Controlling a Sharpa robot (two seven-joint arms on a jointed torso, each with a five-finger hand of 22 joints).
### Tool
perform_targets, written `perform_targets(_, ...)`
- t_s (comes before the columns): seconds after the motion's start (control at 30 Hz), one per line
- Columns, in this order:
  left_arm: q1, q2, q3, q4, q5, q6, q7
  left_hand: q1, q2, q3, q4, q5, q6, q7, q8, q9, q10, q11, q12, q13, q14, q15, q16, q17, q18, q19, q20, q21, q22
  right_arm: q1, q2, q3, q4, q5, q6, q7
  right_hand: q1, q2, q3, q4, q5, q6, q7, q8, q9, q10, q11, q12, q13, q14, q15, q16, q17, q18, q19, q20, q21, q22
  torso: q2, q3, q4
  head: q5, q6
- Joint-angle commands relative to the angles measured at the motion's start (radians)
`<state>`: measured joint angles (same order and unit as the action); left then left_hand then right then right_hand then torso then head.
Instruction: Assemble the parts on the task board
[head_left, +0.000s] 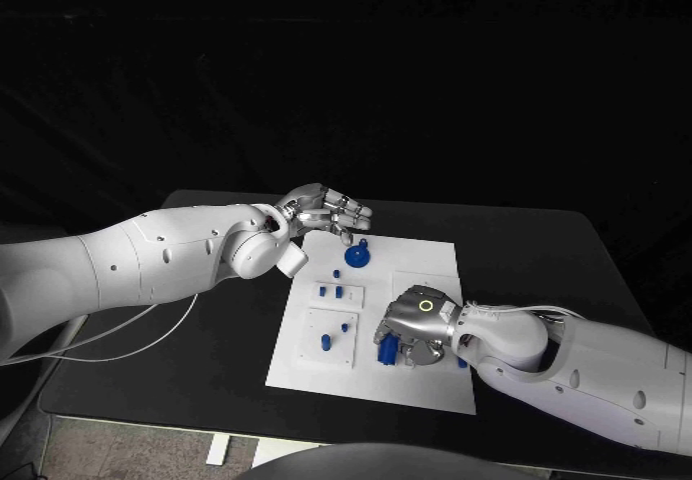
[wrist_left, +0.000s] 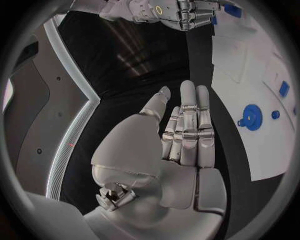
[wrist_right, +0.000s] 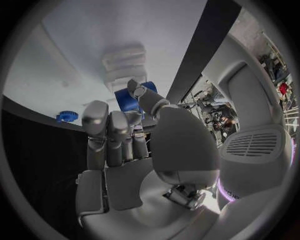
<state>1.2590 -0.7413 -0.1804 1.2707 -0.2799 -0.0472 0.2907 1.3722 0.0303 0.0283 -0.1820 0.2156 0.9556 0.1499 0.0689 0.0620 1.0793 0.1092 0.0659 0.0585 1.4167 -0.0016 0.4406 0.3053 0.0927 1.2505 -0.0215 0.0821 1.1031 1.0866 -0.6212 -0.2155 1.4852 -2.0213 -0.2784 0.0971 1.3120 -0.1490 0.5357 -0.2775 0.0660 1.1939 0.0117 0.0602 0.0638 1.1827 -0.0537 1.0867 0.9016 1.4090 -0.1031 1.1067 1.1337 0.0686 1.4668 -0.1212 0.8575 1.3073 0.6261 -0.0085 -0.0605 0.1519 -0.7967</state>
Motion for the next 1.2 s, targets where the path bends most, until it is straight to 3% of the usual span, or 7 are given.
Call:
perform_targets(0.03, 0.001, 0.001, 0.001, 0.003, 0.007, 0.013, 0.008, 0.005, 0.007, -0.005, 0.0, -0.005, -0.004, -0.001, -0.003, 0.0, 0.002, 0.001, -0.003, -0.001, -0.006, 0.001, 0.006, -0.001, -0.001, 0.002, 0.002, -0.003, -0.001, 0.0, 0.004, -0.003, -0.008, -0.004, 0.017, 0.013, -0.005, 0.001, -0.008, 0.0, 0.001, 0.02, 0.02, 0.002, 0.001, -0.007, 0.002, 0.007, -0.001, 0.0, 0.009, 0.002, 0.0, -0.012, 0.007, 0.007, 0.001, 0.098, 0.0, 0.0001, 0.0006, -0.002, -0.001)
perform_targets(0.33, 0.001, -0.001, 0.001, 0.004, 0.007, 0.014, 0.007, 0.005, 0.007, -0.005, 0.0, -0.005, -0.004, -0.001, -0.003, 0.0, 0.002, 0.001, -0.003, -0.001, -0.006, 0.001, 0.006, -0.001, -0.001, 0.002, 0.002, -0.003, -0.001, 0.0, 0.013, -0.01, -0.025, -0.004, 0.01, 0.015, -0.002, -0.002, -0.01, -0.001, -0.005, -0.019, 0.012, 0.002, 0.0, -0.01, 0.0, 0.011, 0.006, -0.003, 0.008, -0.004, -0.006, -0.012, 0.002, 0.007, -0.009, 0.095, 0.0, 0.0001, -0.0002, -0.001, -0.003)
perform_targets(0.57, 0.002, -0.001, 0.001, 0.005, 0.007, 0.015, 0.006, 0.005, 0.007, -0.005, 0.0, -0.005, -0.004, -0.001, -0.003, 0.0, 0.002, 0.001, -0.003, -0.001, -0.006, 0.001, 0.006, -0.001, -0.001, 0.002, 0.002, -0.003, -0.001, 0.0, 0.018, -0.012, -0.034, -0.004, 0.003, 0.007, 0.005, -0.01, -0.014, -0.002, -0.004, -0.089, -0.003, 0.002, -0.002, -0.011, -0.006, 0.002, 0.008, -0.007, 0.004, -0.013, -0.014, -0.011, -0.001, 0.003, -0.022, 0.093, -0.001, -0.0002, -0.0003, 0.0, -0.004)
perform_targets(0.8, 0.002, -0.001, 0.001, 0.005, 0.007, 0.017, 0.005, 0.006, 0.007, -0.006, 0.0, -0.005, -0.005, -0.002, -0.003, 0.0, 0.001, 0.0, -0.003, -0.001, -0.006, 0.001, 0.006, -0.002, -0.001, 0.002, 0.002, -0.003, -0.002, 0.0, 0.02, -0.013, -0.039, -0.009, -0.002, -0.01, 0.018, -0.015, -0.031, -0.001, -0.001, -0.153, -0.03, 0.002, -0.001, -0.013, -0.017, -0.014, 0.004, -0.011, -0.004, -0.018, -0.017, -0.013, -0.002, -0.004, -0.033, 0.091, 0.0, -0.0006, 0.0, -0.001, -0.004)
perform_targets(1.2, 0.002, -0.001, 0.001, 0.004, 0.007, 0.018, 0.004, 0.006, 0.007, -0.006, 0.001, -0.005, -0.006, -0.003, -0.003, 0.0, 0.001, 0.0, -0.003, -0.001, -0.006, 0.001, 0.006, -0.002, -0.001, 0.002, 0.002, -0.003, -0.001, 0.0, 0.012, -0.013, -0.042, -0.007, -0.001, -0.025, 0.029, -0.029, -0.022, 0.016, -0.001, -0.221, -0.048, 0.001, -0.002, -0.013, -0.024, -0.026, 0.003, -0.014, -0.009, -0.024, -0.021, -0.016, -0.003, -0.01, -0.048, 0.089, -0.001, -0.0003, -0.0009, -0.002, 0.0)
